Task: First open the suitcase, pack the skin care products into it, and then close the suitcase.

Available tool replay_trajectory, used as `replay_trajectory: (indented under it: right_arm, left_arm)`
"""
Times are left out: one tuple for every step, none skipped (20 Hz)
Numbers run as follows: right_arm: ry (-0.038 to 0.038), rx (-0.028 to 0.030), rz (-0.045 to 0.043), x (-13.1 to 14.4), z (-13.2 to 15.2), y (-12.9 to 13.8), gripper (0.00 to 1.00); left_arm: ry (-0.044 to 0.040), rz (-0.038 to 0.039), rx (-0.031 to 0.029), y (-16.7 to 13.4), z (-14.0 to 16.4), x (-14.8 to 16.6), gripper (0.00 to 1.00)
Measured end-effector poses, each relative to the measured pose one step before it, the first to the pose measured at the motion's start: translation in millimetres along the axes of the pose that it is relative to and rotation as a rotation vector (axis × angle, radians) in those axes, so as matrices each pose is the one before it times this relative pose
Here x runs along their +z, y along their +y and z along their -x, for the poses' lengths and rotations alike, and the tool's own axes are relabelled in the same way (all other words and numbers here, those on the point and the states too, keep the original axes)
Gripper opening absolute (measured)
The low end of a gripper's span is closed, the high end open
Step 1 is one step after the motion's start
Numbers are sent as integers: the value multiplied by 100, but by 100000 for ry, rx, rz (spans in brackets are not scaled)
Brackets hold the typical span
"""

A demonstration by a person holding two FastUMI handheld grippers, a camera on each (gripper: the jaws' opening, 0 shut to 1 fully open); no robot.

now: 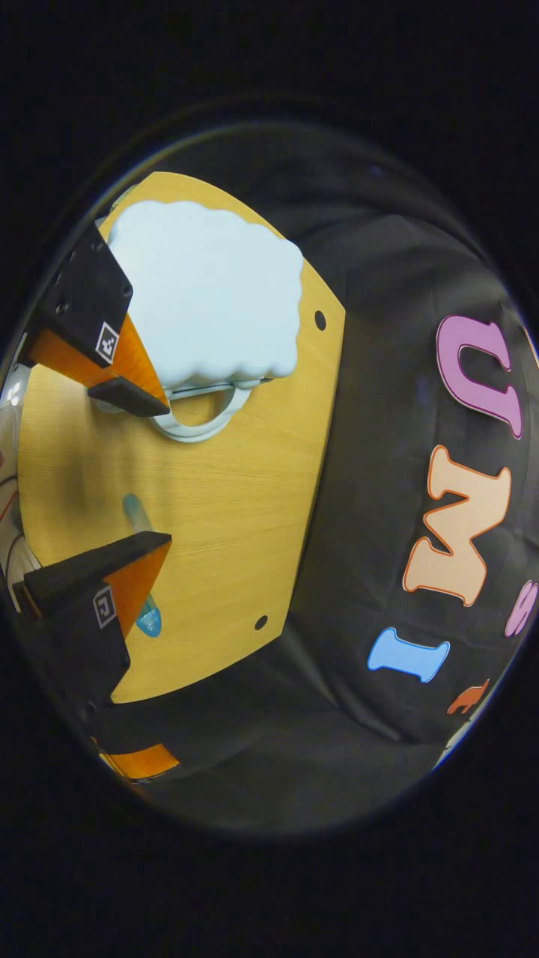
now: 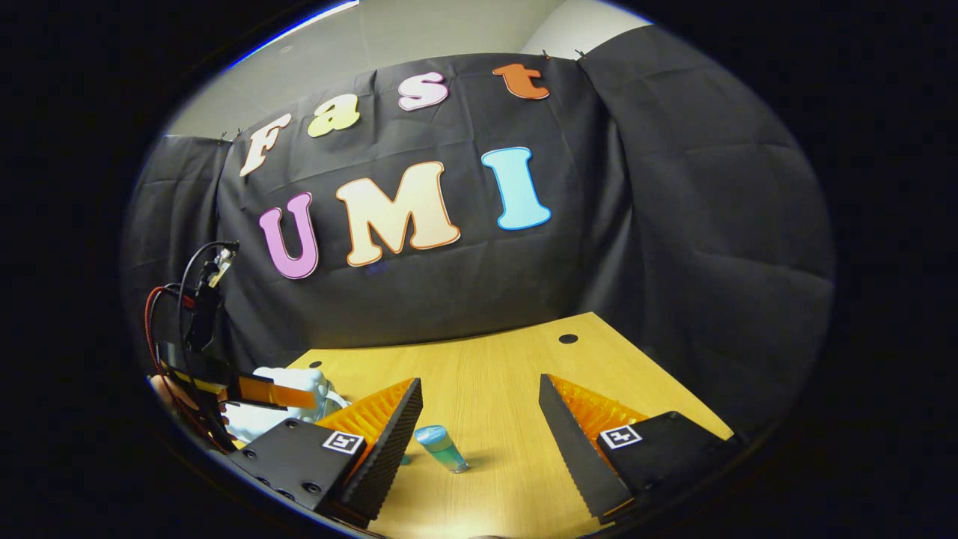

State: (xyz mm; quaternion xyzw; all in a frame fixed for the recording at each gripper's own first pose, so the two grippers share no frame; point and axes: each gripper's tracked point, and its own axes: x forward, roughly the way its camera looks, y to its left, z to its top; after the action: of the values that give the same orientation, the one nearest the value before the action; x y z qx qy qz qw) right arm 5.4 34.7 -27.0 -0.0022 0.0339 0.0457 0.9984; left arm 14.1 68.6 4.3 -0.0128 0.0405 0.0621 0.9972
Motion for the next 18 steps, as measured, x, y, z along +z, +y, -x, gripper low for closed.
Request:
replay_trajectory:
  right_arm:
    - [641, 410, -96, -237, -53, 188, 98]
    - [457, 338, -190, -187, 170, 161, 98]
    - [459, 396, -196, -76, 73, 213, 98]
    - [272, 187, -109, -276, -19, 81, 98]
    - [369, 70, -99, -100, 55, 71, 98]
    - [545, 42, -128, -293, 121, 50, 98]
    - [566, -30, -265, -185, 29, 11, 98]
    - [590, -34, -393, -219, 69, 10, 98]
    - [485, -200, -391, -148, 132, -57, 98]
    - [459, -204, -267, -235, 95, -47, 98]
    - [337, -237, -161, -74, 164, -27, 98]
    - [194, -639, 112, -175, 29, -106, 98]
    - [104, -381, 308, -100, -19, -90, 98]
    - [86, -401, 145, -25, 24, -55, 98]
    - [29, -119, -158, 48, 19, -24, 98]
    - [-47, -190, -430, -69, 69, -42, 98]
    - [126, -154, -509, -13, -1, -23, 98]
    - [-7, -222, -457, -89, 59, -69, 98]
  left_arm:
    - [2219, -674, 102, 325, -536, -123, 88]
    - [3143, -1166, 794, 422, -473, -170, 87]
    - [3027, -1913, 650, 450, -642, -104, 85]
    - [3047, -1938, 703, 310, -574, 36, 83]
    - [3021, -1503, 273, 205, -565, -27, 80]
    - [3449, -1008, -230, 2, -508, 56, 78]
    - [2441, -327, -285, -28, -505, 91, 80]
    - [1790, 138, -515, -96, -629, 305, 74]
    - [2234, 175, 143, 144, -560, 142, 72]
    - [1577, 423, 765, 218, -579, 394, 77]
    - [302, 779, 1116, 249, -597, 612, 72]
    - [879, 626, 1572, 411, -514, 487, 73]
    - [616, 933, 1321, 422, -613, 522, 72]
    - [1123, 1115, 722, 356, -616, 481, 72]
    - [1817, 1149, -70, 191, -663, 169, 71]
    - [1857, 1556, 174, 175, -643, 214, 69]
    - [2152, 1214, 208, 215, -602, -47, 70]
    - [2153, 889, 983, 278, -620, 23, 68]
